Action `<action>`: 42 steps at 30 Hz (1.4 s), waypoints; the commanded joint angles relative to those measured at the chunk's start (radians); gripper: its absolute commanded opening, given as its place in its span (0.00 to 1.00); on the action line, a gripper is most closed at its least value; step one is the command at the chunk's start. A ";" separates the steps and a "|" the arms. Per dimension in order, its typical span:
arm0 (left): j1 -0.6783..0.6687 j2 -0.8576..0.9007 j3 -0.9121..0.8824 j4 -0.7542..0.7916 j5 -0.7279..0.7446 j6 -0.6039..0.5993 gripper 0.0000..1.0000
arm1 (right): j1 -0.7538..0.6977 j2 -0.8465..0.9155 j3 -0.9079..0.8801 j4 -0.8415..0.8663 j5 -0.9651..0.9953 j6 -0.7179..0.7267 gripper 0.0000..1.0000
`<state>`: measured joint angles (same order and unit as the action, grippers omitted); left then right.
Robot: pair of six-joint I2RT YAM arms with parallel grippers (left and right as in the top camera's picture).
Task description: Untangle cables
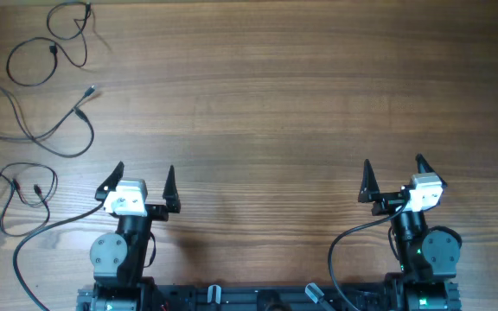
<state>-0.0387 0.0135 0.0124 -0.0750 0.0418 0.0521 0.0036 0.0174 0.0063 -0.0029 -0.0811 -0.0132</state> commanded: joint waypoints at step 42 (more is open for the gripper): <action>0.023 -0.010 -0.007 -0.002 -0.010 0.004 1.00 | -0.004 -0.013 -0.001 0.003 0.013 -0.011 1.00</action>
<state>-0.0231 0.0135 0.0124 -0.0746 0.0418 0.0513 0.0036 0.0174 0.0063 -0.0029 -0.0807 -0.0132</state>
